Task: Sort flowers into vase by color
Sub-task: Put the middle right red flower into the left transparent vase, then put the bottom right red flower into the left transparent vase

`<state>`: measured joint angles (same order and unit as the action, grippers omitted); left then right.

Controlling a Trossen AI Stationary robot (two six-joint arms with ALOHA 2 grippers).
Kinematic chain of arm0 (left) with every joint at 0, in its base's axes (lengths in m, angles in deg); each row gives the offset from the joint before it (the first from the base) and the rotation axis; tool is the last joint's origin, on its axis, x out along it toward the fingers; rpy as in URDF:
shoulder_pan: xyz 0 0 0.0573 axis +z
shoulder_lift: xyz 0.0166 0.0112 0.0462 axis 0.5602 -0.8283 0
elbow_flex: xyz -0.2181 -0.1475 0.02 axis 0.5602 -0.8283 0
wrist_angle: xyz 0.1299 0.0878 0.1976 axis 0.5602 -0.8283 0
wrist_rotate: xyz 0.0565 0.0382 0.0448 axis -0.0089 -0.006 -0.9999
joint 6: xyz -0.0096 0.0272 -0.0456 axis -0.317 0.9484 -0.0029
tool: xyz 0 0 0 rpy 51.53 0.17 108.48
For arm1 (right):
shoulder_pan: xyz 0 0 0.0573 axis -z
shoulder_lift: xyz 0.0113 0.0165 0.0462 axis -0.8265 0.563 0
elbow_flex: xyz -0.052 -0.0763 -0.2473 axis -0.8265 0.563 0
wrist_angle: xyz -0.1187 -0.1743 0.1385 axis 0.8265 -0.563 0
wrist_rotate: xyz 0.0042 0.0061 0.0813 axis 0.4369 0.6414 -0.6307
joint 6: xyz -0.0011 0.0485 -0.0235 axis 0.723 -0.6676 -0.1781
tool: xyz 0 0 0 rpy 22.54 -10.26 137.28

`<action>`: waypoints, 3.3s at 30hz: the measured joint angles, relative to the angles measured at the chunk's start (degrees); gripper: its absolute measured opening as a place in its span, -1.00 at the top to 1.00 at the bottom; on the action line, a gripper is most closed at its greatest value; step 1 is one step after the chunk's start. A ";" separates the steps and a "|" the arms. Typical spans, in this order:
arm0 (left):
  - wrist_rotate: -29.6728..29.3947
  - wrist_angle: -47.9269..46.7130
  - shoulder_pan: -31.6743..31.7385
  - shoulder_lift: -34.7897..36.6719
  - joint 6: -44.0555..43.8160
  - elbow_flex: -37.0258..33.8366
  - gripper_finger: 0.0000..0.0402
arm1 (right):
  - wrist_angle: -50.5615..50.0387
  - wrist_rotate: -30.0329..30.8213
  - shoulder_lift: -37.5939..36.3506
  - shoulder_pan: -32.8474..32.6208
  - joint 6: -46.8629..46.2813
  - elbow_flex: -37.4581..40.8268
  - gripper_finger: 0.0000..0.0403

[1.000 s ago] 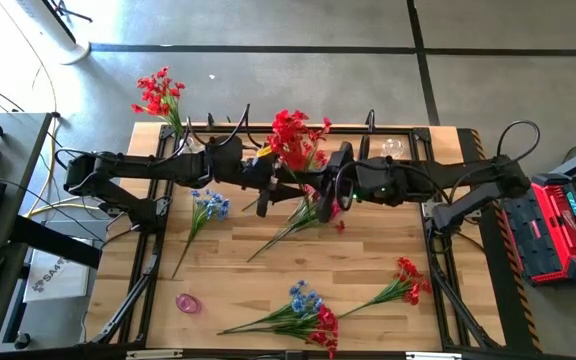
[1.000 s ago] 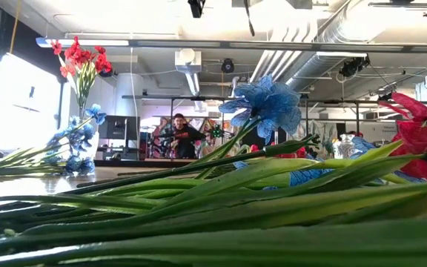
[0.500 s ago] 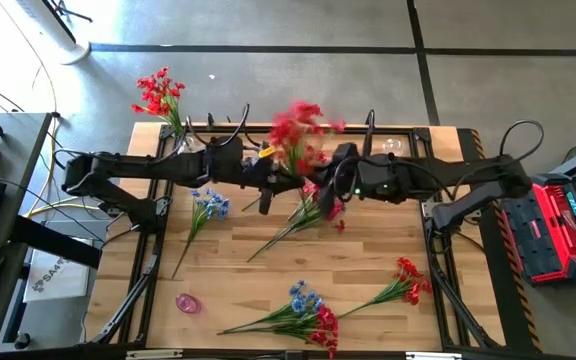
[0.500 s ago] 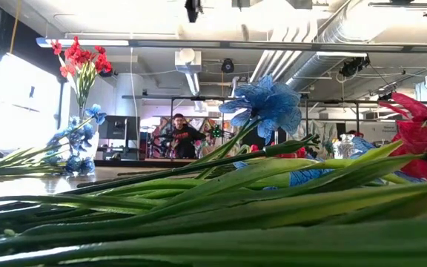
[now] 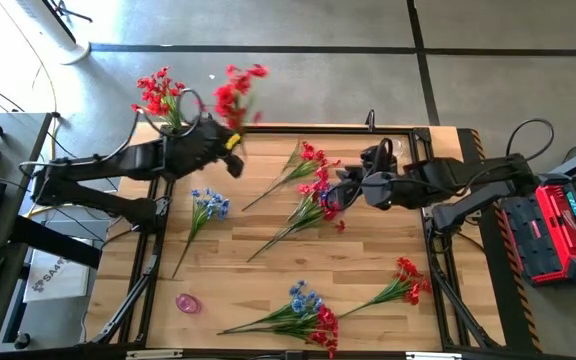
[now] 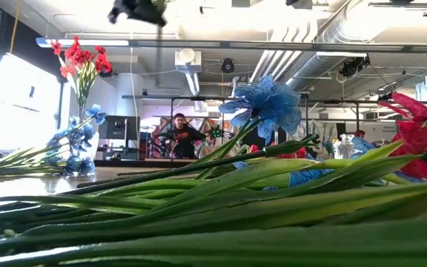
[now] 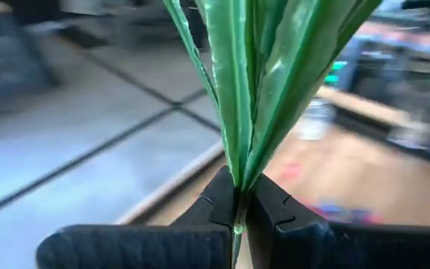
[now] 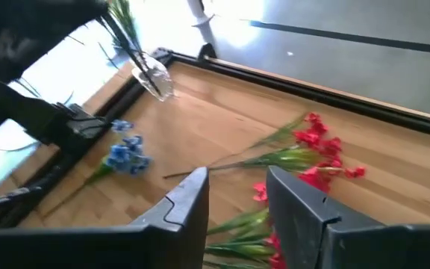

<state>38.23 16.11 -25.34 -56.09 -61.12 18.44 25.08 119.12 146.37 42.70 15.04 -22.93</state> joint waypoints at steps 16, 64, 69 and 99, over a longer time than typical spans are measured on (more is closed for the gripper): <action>-12.83 3.75 18.15 17.44 -5.92 -20.07 1.00 | -4.31 1.18 0.02 -0.46 -1.85 0.02 0.38; -2.79 -10.93 26.56 20.85 -12.69 -20.80 0.20 | -7.45 -5.14 0.09 -1.86 -25.33 14.65 0.29; 0.44 -14.28 26.56 20.87 -12.03 -18.47 0.00 | -3.50 -14.78 0.09 -2.25 -36.79 22.58 0.17; 9.18 -32.54 26.49 20.51 -8.41 10.83 -0.12 | 4.95 -50.65 0.04 -14.17 -52.44 30.29 0.02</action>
<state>47.41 -16.42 1.15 -35.58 -69.53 29.26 30.02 68.47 146.41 28.53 -37.40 7.37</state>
